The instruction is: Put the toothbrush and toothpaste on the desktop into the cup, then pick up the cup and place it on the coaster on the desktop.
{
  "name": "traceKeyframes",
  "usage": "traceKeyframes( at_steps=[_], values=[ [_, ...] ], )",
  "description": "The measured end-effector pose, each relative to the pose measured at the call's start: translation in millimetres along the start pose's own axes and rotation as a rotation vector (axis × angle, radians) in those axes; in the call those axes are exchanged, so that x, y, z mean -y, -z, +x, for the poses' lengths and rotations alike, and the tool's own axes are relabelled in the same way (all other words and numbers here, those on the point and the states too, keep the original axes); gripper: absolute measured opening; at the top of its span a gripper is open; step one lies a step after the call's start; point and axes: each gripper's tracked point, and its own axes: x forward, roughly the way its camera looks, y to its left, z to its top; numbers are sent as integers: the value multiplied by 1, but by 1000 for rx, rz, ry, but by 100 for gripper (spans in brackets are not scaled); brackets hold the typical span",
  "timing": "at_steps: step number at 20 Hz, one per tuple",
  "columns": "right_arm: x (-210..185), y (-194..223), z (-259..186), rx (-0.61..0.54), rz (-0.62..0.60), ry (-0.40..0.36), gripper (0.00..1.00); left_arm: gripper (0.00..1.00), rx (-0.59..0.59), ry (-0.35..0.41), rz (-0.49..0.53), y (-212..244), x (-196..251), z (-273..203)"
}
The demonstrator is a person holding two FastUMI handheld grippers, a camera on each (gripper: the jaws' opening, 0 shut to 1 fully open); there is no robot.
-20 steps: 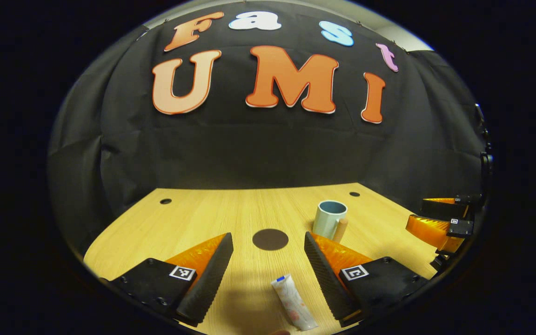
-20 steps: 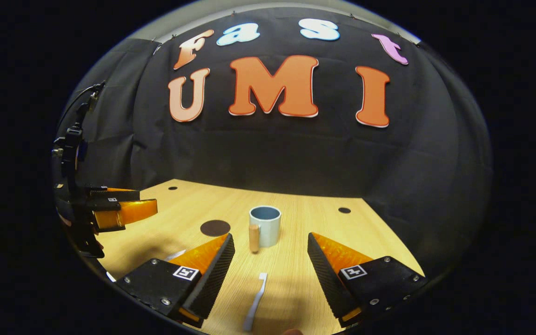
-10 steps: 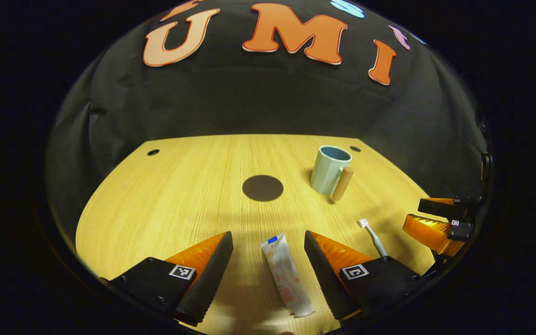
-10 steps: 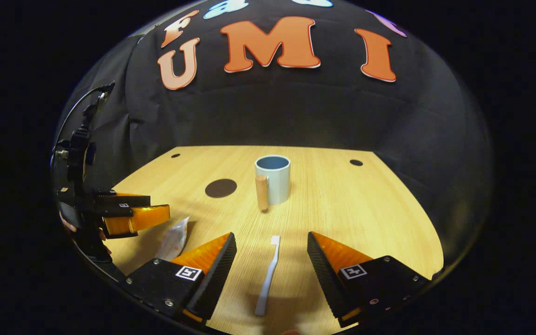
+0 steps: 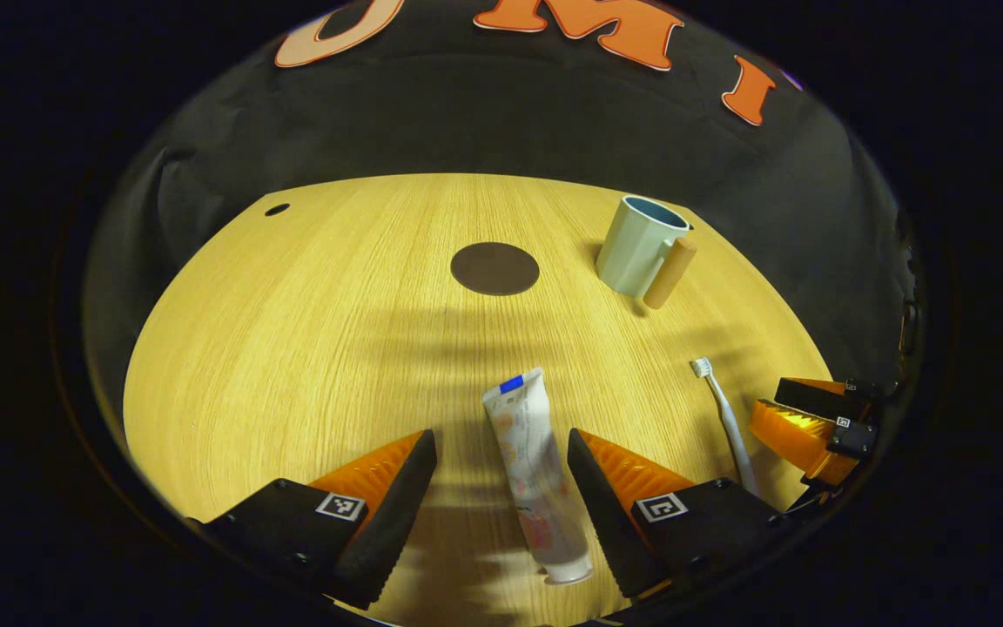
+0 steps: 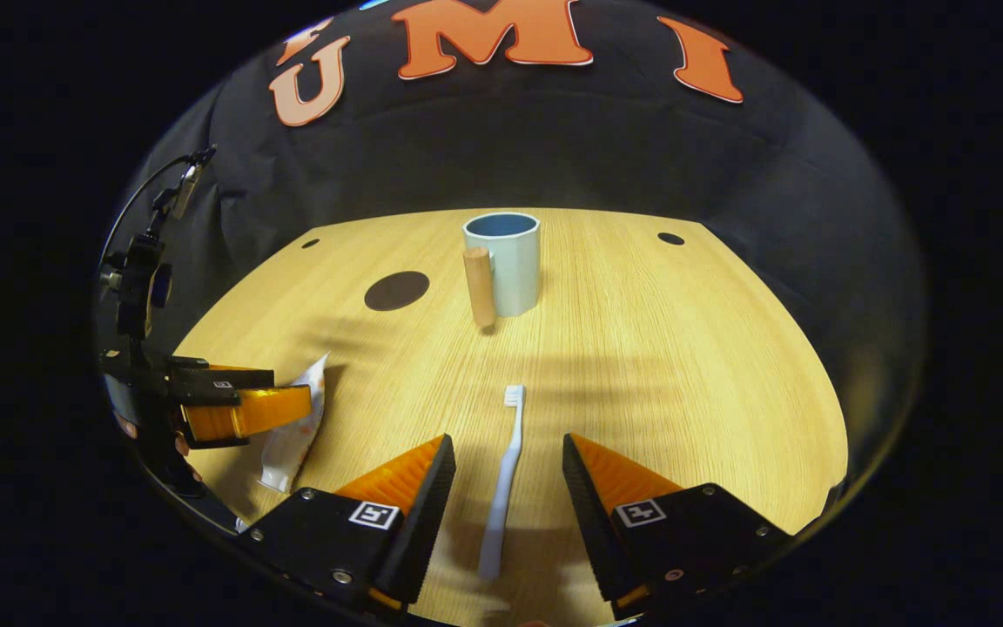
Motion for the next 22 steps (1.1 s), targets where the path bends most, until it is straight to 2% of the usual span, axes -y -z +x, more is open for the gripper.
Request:
traceKeyframes(
  at_steps=[1,3,5,6,7,8,9,12,13,14,16,17,18,20,22],
  values=[
    [-2,4,1,-20,-1,-1,68,96,-13,2,0,5,2,4],
    [-5,10,2,-52,-5,-6,72,95,-47,-3,-2,10,2,6],
    [-6,16,4,-78,-9,-3,65,92,-70,-7,-24,11,3,8],
    [-5,17,7,-89,-10,4,57,89,-65,-12,-20,8,4,11],
    [-5,20,9,-102,-4,13,59,84,-80,-13,-26,11,6,12],
    [-5,21,12,-112,4,17,56,79,-70,-19,-21,9,6,11],
    [-6,24,14,-125,11,22,54,81,-76,-21,-33,10,6,14],
    [-9,31,21,-178,22,24,45,57,-70,-40,-34,8,3,16],
    [-9,28,25,-162,27,27,44,55,-70,-36,-44,7,4,16],
    [-10,27,27,-171,25,24,43,47,-76,-57,-68,5,1,14],
    [-10,26,25,-166,11,29,43,26,-72,-46,-80,6,0,17],
    [-9,25,22,-166,5,45,43,26,-64,-41,-86,5,2,20],
    [-7,23,25,-163,7,55,33,21,-63,-35,-81,5,2,19],
    [-5,22,28,-161,26,56,19,21,-54,-23,-88,4,1,17],
    [-3,20,29,-156,45,60,11,21,-48,-17,-100,3,2,17]
  ],
)
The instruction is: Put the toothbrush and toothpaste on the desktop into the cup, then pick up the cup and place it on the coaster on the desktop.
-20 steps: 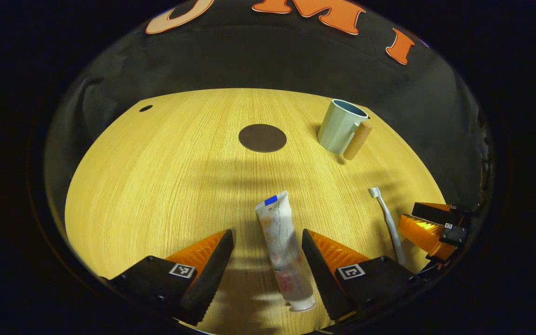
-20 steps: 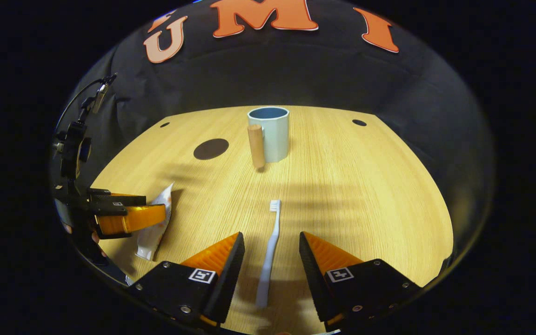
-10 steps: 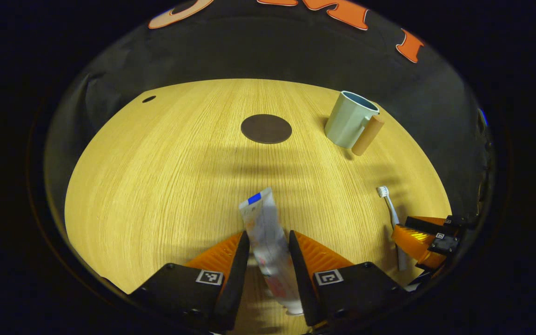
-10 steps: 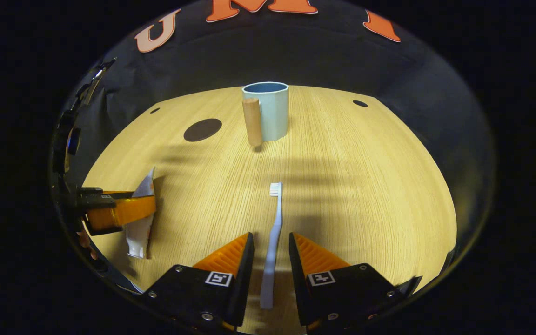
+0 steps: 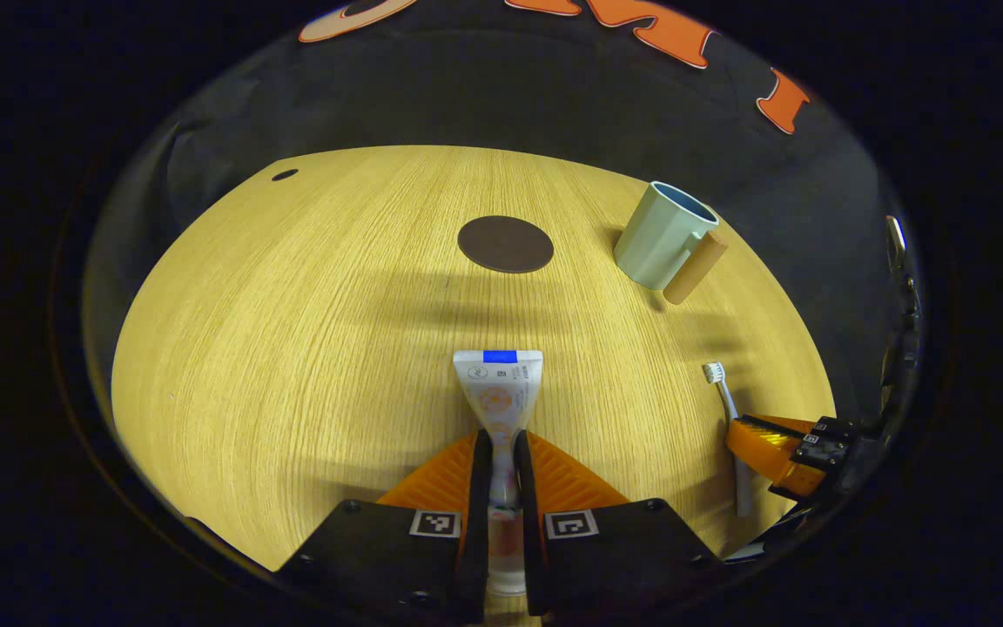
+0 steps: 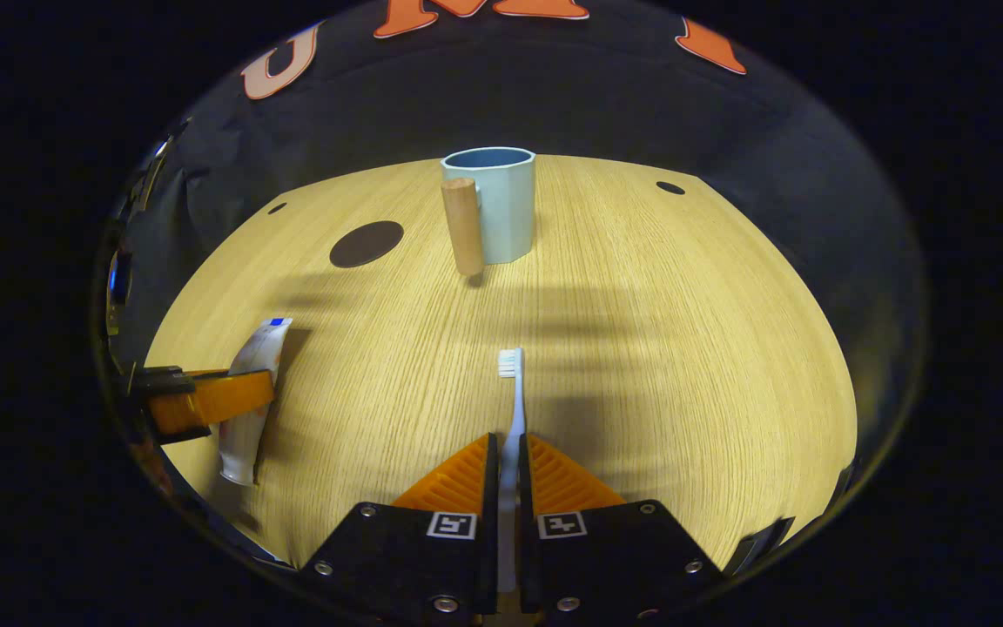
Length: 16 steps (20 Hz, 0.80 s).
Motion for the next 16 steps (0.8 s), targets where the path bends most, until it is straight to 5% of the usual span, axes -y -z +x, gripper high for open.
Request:
traceKeyframes(
  at_steps=[4,16],
  values=[
    [2,-2,-2,13,30,-8,5,21,14,20,-5,-1,-1,-2],
    [3,-64,-32,247,70,-102,5,14,125,62,13,-24,-2,-23]
  ],
)
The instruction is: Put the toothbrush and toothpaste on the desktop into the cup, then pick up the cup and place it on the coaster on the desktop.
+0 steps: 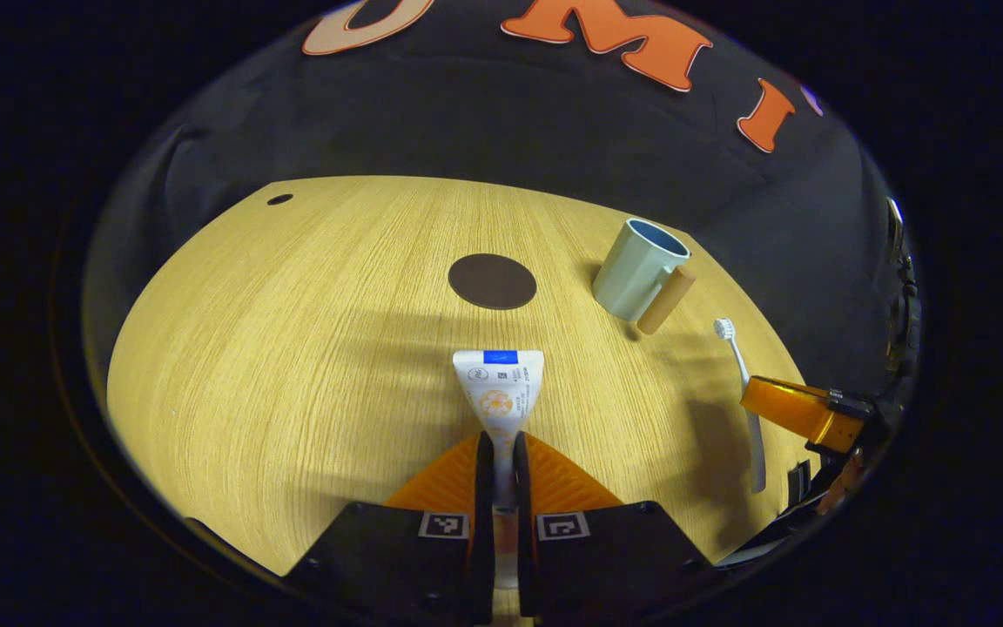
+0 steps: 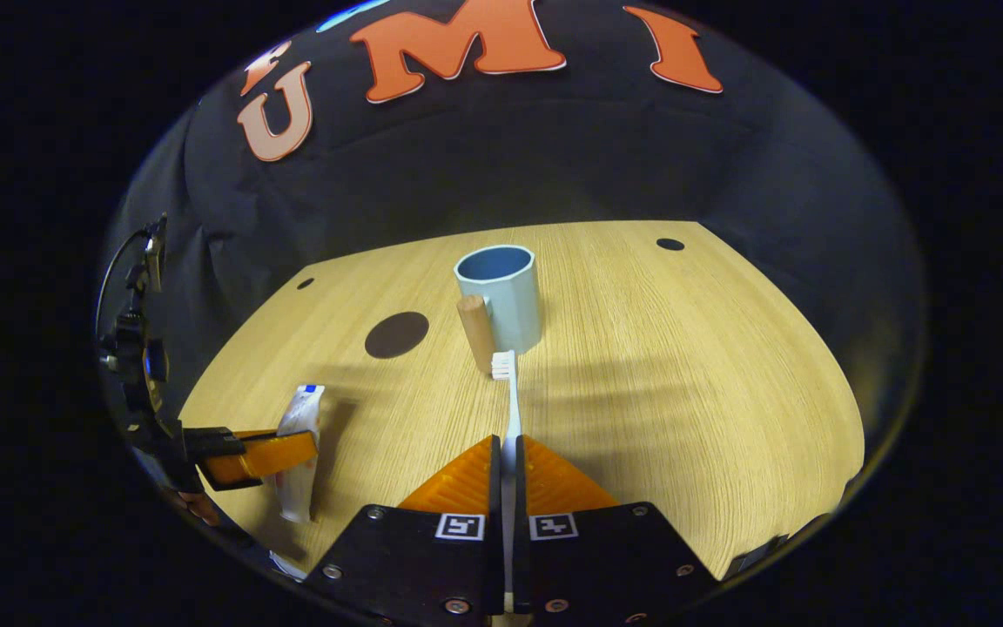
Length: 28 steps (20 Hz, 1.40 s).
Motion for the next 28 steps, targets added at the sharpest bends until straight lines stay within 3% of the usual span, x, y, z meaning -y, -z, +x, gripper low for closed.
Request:
traceKeyframes(
  at_steps=[14,28],
  values=[
    [-18,-94,2,292,-20,-82,5,14,122,10,40,-28,0,-37],
    [-25,-150,37,474,5,-147,4,13,172,-20,29,-32,0,-40]
  ],
)
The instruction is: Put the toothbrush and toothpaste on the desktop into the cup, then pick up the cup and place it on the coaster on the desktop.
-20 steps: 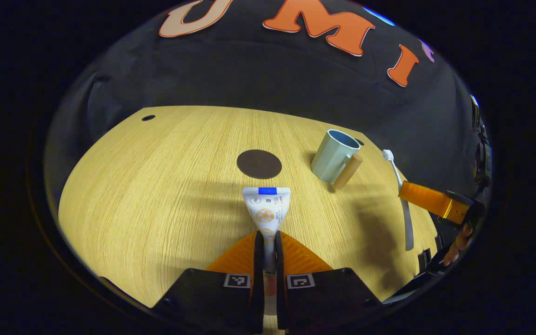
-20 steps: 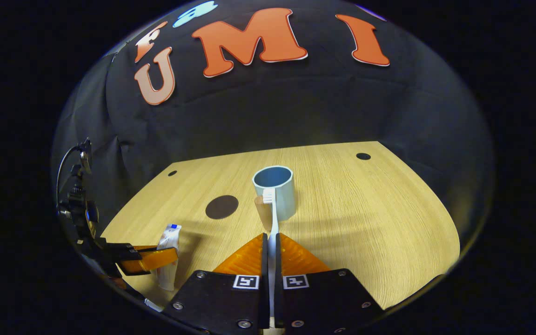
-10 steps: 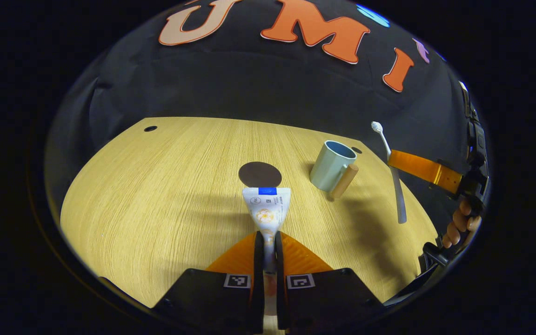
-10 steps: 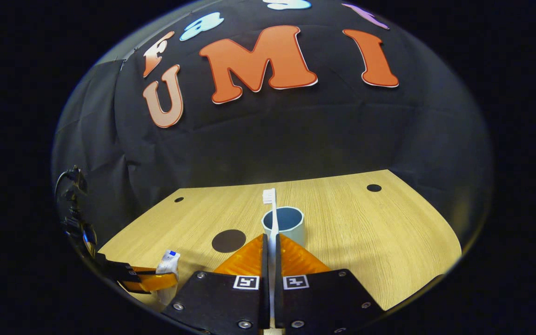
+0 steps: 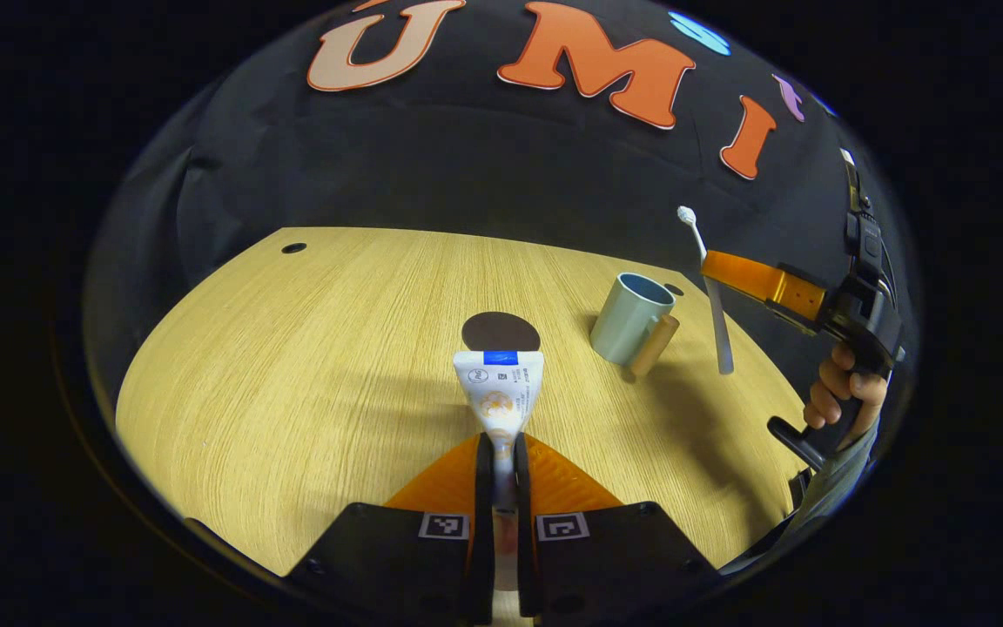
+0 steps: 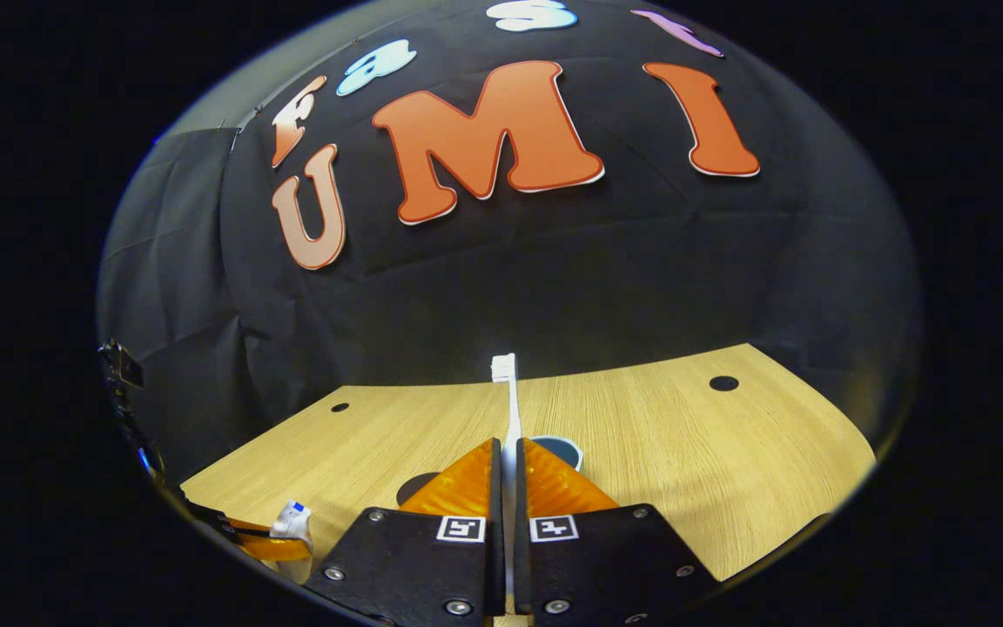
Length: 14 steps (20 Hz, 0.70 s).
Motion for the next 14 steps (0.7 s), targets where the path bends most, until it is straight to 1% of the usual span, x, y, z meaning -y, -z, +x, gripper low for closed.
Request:
traceKeyframes(
  at_steps=[1,3,7,9,14],
  values=[
    [0,-5,4,20,0,-4,4,14,2,-5,-2,1,0,1],
    [-1,-14,13,62,8,-18,4,13,5,-8,-6,0,1,0],
    [-2,-11,31,92,30,-40,4,14,19,-10,-11,-2,1,-1],
    [-2,-16,39,123,20,-41,4,13,26,-18,-14,-3,1,-1],
    [4,-29,54,194,65,-54,4,14,44,-39,-25,-5,1,-1]
  ],
)
